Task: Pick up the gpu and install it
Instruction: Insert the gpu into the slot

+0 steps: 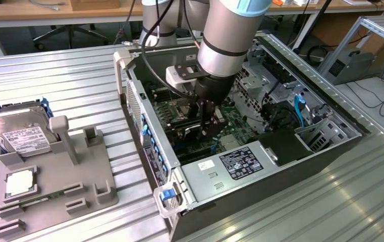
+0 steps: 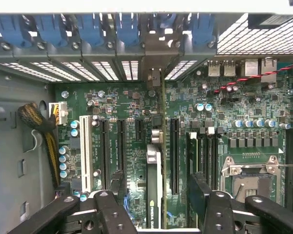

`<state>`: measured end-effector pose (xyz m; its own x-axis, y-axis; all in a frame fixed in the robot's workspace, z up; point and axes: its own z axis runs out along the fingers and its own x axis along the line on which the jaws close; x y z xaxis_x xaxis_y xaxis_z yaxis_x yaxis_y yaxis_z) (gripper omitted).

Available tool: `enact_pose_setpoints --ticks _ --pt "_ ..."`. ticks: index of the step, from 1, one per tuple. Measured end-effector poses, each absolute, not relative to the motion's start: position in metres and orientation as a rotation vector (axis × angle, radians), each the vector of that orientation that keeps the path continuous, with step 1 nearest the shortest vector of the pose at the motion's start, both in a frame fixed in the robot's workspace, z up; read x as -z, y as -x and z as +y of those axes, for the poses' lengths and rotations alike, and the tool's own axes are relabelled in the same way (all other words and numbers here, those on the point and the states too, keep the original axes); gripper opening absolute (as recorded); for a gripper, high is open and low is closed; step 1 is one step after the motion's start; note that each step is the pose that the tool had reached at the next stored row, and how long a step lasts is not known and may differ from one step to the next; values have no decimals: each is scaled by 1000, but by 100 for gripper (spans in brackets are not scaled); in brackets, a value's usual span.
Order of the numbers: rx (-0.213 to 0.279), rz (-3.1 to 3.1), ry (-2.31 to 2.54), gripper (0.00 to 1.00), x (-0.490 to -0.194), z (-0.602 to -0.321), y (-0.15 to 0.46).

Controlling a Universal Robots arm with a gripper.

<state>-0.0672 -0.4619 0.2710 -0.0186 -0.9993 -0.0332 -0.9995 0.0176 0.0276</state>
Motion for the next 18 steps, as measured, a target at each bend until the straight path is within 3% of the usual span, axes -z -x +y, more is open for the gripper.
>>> enact_pose_setpoints --ticks 18 --pt "-45 2237 2219 65 -271 -461 67"
